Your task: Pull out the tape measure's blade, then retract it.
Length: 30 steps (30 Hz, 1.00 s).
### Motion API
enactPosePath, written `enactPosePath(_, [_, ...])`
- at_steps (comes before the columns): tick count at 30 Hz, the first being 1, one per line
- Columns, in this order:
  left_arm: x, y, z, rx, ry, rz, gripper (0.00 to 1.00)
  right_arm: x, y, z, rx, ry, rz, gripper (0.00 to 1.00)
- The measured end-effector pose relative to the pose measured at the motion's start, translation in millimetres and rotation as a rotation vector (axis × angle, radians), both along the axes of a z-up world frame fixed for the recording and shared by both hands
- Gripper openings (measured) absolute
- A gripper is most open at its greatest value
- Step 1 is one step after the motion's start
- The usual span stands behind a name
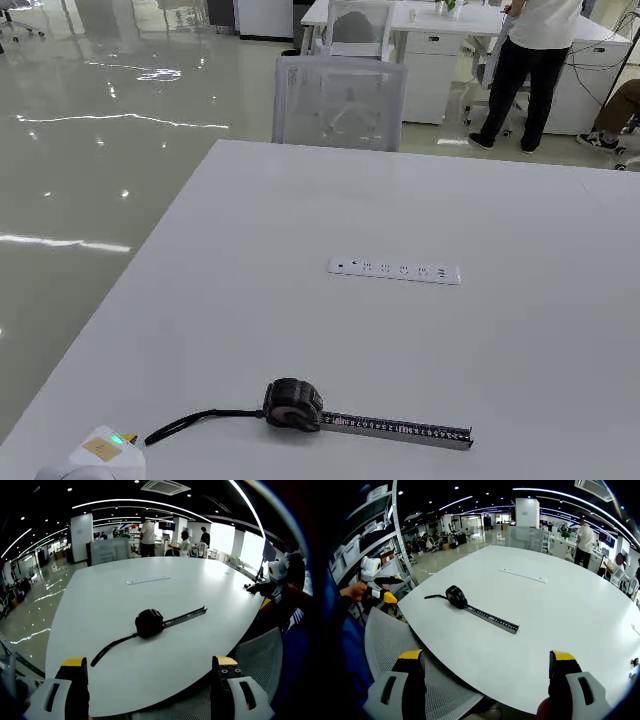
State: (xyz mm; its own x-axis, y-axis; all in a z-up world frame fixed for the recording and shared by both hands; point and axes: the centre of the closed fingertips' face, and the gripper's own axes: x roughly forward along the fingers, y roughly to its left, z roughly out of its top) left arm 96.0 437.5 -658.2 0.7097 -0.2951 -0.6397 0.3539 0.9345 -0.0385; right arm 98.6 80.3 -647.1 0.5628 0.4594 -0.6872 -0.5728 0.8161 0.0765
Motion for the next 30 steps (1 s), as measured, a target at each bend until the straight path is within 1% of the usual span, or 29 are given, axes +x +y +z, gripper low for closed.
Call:
enactPosePath(6, [-4.6,1.6,13.5,0.006,-0.017,0.011,1.00,-5.7,-2.9,4.2,-0.009,-0.002,-0.001,1.00])
enactPosePath(11, [-5.3,1.8,19.9,0.007,-0.027,0.013,1.00,-10.4,-4.5,5.6,-0.014,0.002,-0.001,1.00])
enactPosePath(17, [-6.3,6.8,16.7,0.034,-0.018,0.007,1.00,-14.2,-4.5,6.7,-0.016,0.004,0.006,1.00])
enactPosePath(21, [-9.9,7.7,13.6,0.061,-0.012,-0.016,1.00,-14.4,-5.2,6.1,-0.015,0.006,0.006,1.00])
enactPosePath(22, [-10.2,7.4,13.8,0.059,-0.015,-0.018,1.00,-14.3,-5.1,6.3,-0.014,0.005,0.006,1.00])
enactPosePath(23, [-11.1,8.8,12.3,0.060,-0.006,-0.010,1.00,-13.8,-4.9,6.6,-0.012,0.005,0.007,1.00])
enactPosePath(25, [-11.5,9.0,12.0,0.060,-0.008,-0.009,1.00,-13.1,-5.7,6.3,-0.014,0.005,0.010,1.00])
enactPosePath(26, [-12.1,9.2,11.6,0.059,-0.005,-0.005,1.00,-12.4,-5.9,6.2,-0.014,0.005,0.010,1.00])
enactPosePath(27, [-11.9,8.8,12.3,0.054,-0.009,-0.004,1.00,-12.0,-6.1,6.1,-0.013,0.005,0.010,1.00])
enactPosePath(30, [-12.4,9.1,11.6,0.052,-0.002,0.005,1.00,-11.1,-6.8,5.3,-0.014,0.006,0.011,1.00])
